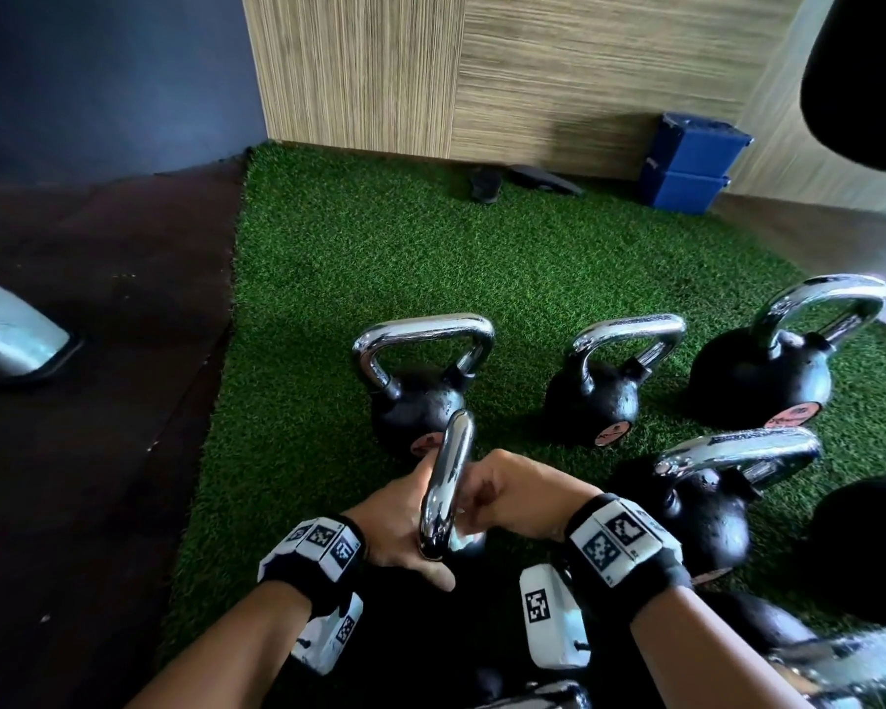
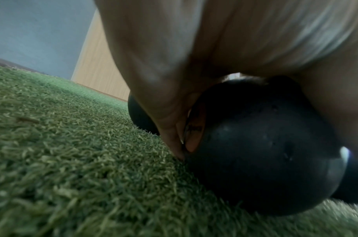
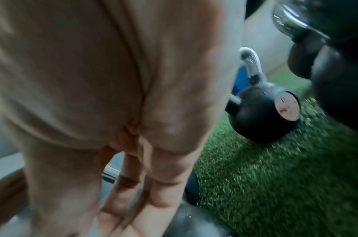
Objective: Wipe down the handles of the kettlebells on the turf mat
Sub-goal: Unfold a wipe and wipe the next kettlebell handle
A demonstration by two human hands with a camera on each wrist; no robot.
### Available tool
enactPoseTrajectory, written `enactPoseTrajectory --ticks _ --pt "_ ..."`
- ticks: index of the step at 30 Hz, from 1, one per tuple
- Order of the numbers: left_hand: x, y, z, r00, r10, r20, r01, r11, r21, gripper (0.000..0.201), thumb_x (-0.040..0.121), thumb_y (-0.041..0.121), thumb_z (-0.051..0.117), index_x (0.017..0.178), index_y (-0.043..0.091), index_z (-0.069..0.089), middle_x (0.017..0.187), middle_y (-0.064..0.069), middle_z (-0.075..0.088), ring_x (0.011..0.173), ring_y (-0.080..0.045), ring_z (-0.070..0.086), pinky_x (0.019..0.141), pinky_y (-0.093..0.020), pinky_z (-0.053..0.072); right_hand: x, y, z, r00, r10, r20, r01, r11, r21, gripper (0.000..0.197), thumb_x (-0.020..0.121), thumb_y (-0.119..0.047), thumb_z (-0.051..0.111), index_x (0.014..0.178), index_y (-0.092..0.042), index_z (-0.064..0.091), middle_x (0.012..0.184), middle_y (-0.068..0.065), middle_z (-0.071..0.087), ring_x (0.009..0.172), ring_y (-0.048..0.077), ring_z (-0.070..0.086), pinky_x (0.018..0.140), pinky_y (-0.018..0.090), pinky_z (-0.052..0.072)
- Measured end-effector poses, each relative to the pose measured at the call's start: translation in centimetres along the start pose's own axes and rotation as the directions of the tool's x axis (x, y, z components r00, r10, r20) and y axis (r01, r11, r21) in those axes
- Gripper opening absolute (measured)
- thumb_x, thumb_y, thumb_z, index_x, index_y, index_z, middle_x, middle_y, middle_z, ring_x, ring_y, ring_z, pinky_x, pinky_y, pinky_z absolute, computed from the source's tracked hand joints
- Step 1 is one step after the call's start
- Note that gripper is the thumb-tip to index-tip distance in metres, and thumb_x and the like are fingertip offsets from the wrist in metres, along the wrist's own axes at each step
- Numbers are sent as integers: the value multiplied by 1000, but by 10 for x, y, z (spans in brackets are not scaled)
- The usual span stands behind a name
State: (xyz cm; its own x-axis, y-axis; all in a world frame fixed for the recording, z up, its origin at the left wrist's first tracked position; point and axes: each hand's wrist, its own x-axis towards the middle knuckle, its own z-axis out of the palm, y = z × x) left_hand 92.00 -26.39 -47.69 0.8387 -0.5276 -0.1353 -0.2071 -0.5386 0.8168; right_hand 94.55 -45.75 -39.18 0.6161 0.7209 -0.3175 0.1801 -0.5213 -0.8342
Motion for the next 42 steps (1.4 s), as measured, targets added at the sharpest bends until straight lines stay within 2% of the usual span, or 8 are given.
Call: enactPoseTrajectory --ticks 9,12,19,23,27,32,38,42 --pt "-1 4 3 999 -17 -36 17 1000 3 141 50 36 101 156 21 10 138 6 58 126 -11 58 109 -37 48 2 6 0 994 -9 113 -6 991 132 20 86 11 66 106 10 70 100 26 72 88 24 63 86 39 53" --pt "-1 4 5 998 -39 -40 38 999 -13 148 48 37 101 158 25 3 142 6 56 130 -11 55 111 -37 47 1 14 0 987 -40 157 0 969 248 23 87 11 62 98 -5 74 86 -2 75 76 6 68 73 20 55" --pt "0 3 6 1000 13 -22 -13 1000 -2 146 55 25 101 161 12 2 152 24 33 144 -9 39 121 -31 33 2 38 13 999 -25 -33 42 696 717 34 78 -12 79 110 -1 72 99 15 73 85 24 71 82 35 59" --pt "1 -1 9 999 5 -36 -7 998 -63 144 54 24 101 158 27 2 149 13 47 139 -2 43 120 -33 36 0 37 11 998 -62 -9 51 721 691 28 79 7 72 107 4 70 98 18 73 81 21 73 77 29 62" --pt "1 -4 10 997 62 -55 -66 996 -67 131 52 26 102 138 66 10 142 47 26 134 22 32 115 -9 30 2 33 9 976 14 -215 148 681 717 38 73 9 70 109 18 61 97 27 69 74 24 72 73 35 63" --pt "3 -11 13 994 69 -86 -78 991 -108 133 48 33 101 154 27 20 147 31 31 138 14 32 113 -10 30 6 30 8 934 65 -351 150 821 551 32 63 20 79 83 0 64 83 22 72 69 27 70 68 39 63" --pt "3 -9 14 988 103 -117 -118 985 -127 139 49 29 102 143 63 6 139 2 54 127 -10 55 105 -16 44 8 29 6 725 107 -681 90 965 247 25 65 -6 86 68 -24 69 73 8 75 63 23 70 67 45 61" --pt "1 -7 14 987 99 -123 -122 974 -190 146 51 16 102 151 56 3 135 0 57 125 -16 59 105 -24 48 9 24 7 676 26 -737 15 999 49 15 62 -29 81 70 -30 67 66 -8 72 56 10 69 55 28 59"
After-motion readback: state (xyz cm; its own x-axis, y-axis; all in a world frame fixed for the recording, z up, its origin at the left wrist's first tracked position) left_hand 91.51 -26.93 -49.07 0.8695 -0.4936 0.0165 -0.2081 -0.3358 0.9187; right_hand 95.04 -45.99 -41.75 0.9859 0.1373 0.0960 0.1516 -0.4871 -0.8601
